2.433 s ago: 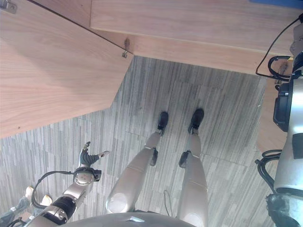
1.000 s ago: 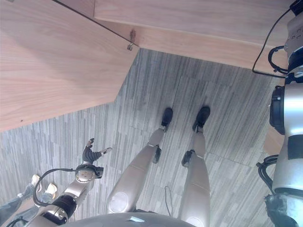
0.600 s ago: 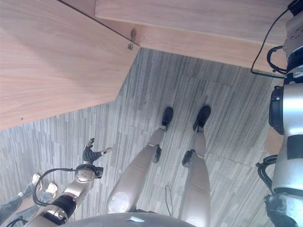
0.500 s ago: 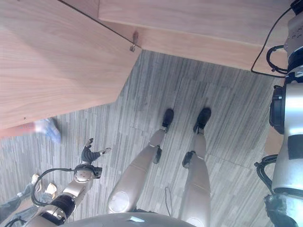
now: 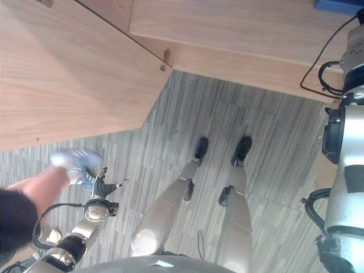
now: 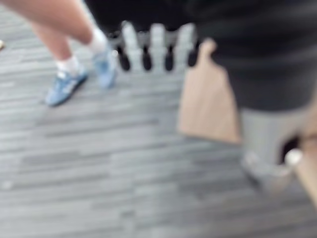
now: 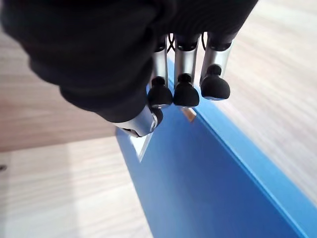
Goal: Put the empty folder in the office cabinet
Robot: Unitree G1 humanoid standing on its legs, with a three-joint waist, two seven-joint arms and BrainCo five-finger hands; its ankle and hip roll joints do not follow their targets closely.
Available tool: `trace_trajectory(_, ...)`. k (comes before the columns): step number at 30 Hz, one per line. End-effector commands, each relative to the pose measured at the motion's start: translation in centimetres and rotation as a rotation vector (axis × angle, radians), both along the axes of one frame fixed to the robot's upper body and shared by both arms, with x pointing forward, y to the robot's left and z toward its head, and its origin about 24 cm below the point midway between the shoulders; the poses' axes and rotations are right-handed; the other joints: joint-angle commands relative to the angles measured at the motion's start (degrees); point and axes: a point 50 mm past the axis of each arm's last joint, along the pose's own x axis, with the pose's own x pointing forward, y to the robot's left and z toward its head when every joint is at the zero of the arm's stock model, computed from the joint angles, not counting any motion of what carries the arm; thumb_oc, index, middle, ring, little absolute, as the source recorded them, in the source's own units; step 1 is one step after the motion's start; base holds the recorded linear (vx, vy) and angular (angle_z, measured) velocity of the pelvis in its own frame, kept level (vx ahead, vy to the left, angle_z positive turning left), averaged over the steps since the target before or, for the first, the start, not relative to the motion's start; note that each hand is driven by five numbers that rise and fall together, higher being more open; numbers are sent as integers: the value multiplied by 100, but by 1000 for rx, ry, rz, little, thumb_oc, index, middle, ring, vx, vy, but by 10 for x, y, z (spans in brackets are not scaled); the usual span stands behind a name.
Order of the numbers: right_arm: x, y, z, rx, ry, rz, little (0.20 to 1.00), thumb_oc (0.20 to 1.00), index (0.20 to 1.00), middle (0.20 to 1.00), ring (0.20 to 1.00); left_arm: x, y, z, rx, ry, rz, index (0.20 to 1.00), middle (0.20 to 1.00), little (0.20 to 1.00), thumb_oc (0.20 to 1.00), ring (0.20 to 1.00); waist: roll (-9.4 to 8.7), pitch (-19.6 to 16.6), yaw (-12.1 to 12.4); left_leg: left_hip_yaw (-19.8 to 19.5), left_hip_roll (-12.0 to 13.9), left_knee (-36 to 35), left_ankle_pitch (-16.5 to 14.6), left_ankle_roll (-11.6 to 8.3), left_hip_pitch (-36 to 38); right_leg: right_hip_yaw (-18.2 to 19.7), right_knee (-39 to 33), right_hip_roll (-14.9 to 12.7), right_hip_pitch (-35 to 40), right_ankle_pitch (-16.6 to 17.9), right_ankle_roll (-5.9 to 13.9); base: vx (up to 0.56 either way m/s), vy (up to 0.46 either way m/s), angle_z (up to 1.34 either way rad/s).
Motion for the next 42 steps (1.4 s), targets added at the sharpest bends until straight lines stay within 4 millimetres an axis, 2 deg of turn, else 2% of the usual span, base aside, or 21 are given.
trace_trajectory(1, 2, -1, -20, -151, 86, -55, 200, 200, 200, 200, 200, -27, 23, -12, 121, 86, 11, 1000, 1000, 1000, 1000, 1000, 344, -227, 22, -4, 430, -793, -157, -583, 354, 10, 223, -32, 640, -1207, 576, 0, 0, 0)
trace_trajectory(3, 6, 0, -38, -145, 138, -40, 200, 200, 200, 200, 200, -29, 24, -14, 132, 97, 14, 1000, 1000, 1000, 1000, 1000, 309, -231, -9, 12, 456, -793, -182, -566, 455, 12, 222, -24, 740, -1216, 574, 0, 0, 0)
trace_trajectory(5, 14, 7, -69, -171, 235, 14, 200, 200, 200, 200, 200, -31, 25, -16, 140, 111, 18, 1000, 1000, 1000, 1000, 1000, 242, -241, -64, 31, 503, -793, -209, -531, 633, 16, 216, -4, 921, -1235, 567, 0, 0, 0)
trace_trajectory(7, 16, 10, -77, -187, 260, 31, 200, 200, 200, 200, 200, -32, 27, -17, 144, 120, 23, 1000, 1000, 1000, 1000, 1000, 222, -233, -87, 36, 520, -793, -214, -516, 695, 25, 221, -4, 968, -1236, 561, 0, 5, -4)
trace_trajectory(10, 21, 21, -107, -260, 342, 104, 200, 200, 200, 200, 200, -36, 27, -20, 139, 138, 34, 1000, 1000, 1000, 1000, 1000, 144, -227, -165, 55, 547, -793, -239, -487, 888, 19, 236, -2, 1148, -1257, 549, 3, 4, -2)
trace_trajectory(13, 24, 40, -142, -331, 373, 203, 200, 200, 200, 200, 200, -42, 29, -24, 140, 164, 51, 1000, 1000, 1000, 1000, 1000, 41, -226, -326, 88, 544, -793, -288, -454, 1143, 51, 241, 23, 1397, -1282, 531, 11, 6, -1)
trace_trajectory(16, 18, 65, -175, -439, 373, 315, 200, 200, 200, 200, 200, -49, 30, -30, 137, 202, 81, 1000, 1000, 1000, 1000, 1000, -89, -249, -528, 132, 575, -793, -347, -426, 1387, 73, 233, 25, 1647, -1302, 518, 37, 32, -8)
trace_trajectory(17, 14, 74, -188, -467, 375, 357, 200, 200, 200, 200, 200, -53, 30, -33, 136, 222, 87, 1000, 1000, 1000, 1000, 1000, -140, -281, -593, 145, 580, -793, -354, -412, 1457, 70, 214, 18, 1731, -1288, 519, 78, 33, -20)
trace_trajectory(18, 0, 89, -214, -507, 381, 441, 200, 200, 200, 200, 200, -60, 30, -38, 135, 254, 100, 1000, 1000, 1000, 1000, 1000, -214, -318, -713, 176, 615, -793, -435, -394, 1664, 95, 212, 23, 1918, -1330, 515, 86, 30, -24)
trace_trajectory(19, -7, 95, -226, -520, 387, 480, 200, 200, 200, 200, 200, -64, 30, -40, 137, 276, 105, 1000, 1000, 1000, 1000, 1000, -258, -353, -773, 205, 628, -793, -470, -382, 1769, 113, 198, 23, 2022, -1340, 516, 66, 23, -21)
trace_trajectory(20, -7, 95, -226, -520, 387, 479, 200, 200, 200, 200, 200, -64, 30, -40, 137, 276, 105, 1000, 1000, 1000, 1000, 1000, -262, -366, -777, 201, 622, -793, -452, -379, 1747, 109, 190, 17, 2007, -1324, 518, 55, 14, -13)
trace_trajectory(23, -31, 110, -264, -509, 427, 586, 200, 200, 200, 200, 200, -76, 33, -47, 151, 335, 119, 1000, 1000, 1000, 1000, 1000, -385, -485, -924, 259, 663, -793, -559, -337, 2056, 148, 139, 29, 2308, -1357, 530, 84, 31, -24)
trace_trajectory(24, -45, 114, -283, -492, 459, 631, 200, 200, 200, 200, 200, -83, 35, -51, 158, 373, 136, 1000, 1000, 1000, 1000, 1000, -462, -583, -1014, 317, 685, -793, -624, -315, 2255, 160, 97, 34, 2489, -1364, 545, 75, 29, -23)
trace_trajectory(25, -45, 114, -283, -492, 459, 631, 200, 200, 200, 200, 200, -84, 36, -51, 158, 374, 136, 1000, 1000, 1000, 1000, 1000, -463, -583, -1012, 318, 684, -793, -626, -315, 2262, 160, 91, 33, 2498, -1363, 545, 93, 35, -14)
trace_trajectory(31, -89, 119, -336, -352, 567, 701, 200, 200, 200, 200, 200, -103, 37, -62, 161, 479, 180, 1000, 1000, 1000, 1000, 1000, -607, -962, -1321, 473, 693, -793, -811, -236, 2903, 227, 55, 58, 3031, -1443, 586, 61, 52, -11)
trace_trajectory(36, -104, 120, -352, -306, 612, 720, 200, 200, 200, 200, 200, -110, 37, -65, 160, 516, 192, 1000, 1000, 1000, 1000, 1000, -615, -1106, -1394, 535, 687, -793, -852, -219, 3106, 244, 77, 65, 3203, -1490, 590, 31, 47, -11)
trace_trajectory(37, -122, 127, -371, -248, 662, 753, 200, 200, 200, 200, 200, -118, 35, -70, 143, 559, 217, 1000, 1000, 1000, 1000, 1000, -610, -1322, -1493, 613, 646, -793, -923, -189, 3394, 308, 135, 95, 3427, -1557, 596, 41, 132, -8)
trace_trajectory(38, -133, 130, -381, -232, 704, 774, 200, 200, 200, 200, 200, -123, 33, -72, 121, 579, 241, 1000, 1000, 1000, 1000, 1000, -607, -1448, -1542, 677, 632, -793, -967, -177, 3605, 345, 172, 116, 3594, -1596, 598, 41, 132, -8)
trace_trajectory(41, -138, 131, -385, -223, 719, 782, 200, 200, 200, 200, 200, -124, 32, -73, 113, 589, 242, 1000, 1000, 1000, 1000, 1000, -607, -1513, -1563, 693, 623, -793, -992, -173, 3679, 362, 177, 126, 3654, -1618, 601, 30, 48, -22)
trace_trajectory(42, -148, 136, -395, -174, 750, 789, 200, 200, 200, 200, 200, -127, 29, -75, 103, 605, 244, 1000, 1000, 1000, 1000, 1000, -593, -1626, -1613, 739, 614, -793, -1051, -154, 3845, 413, 207, 139, 3793, -1655, 599, 19, 48, -37)
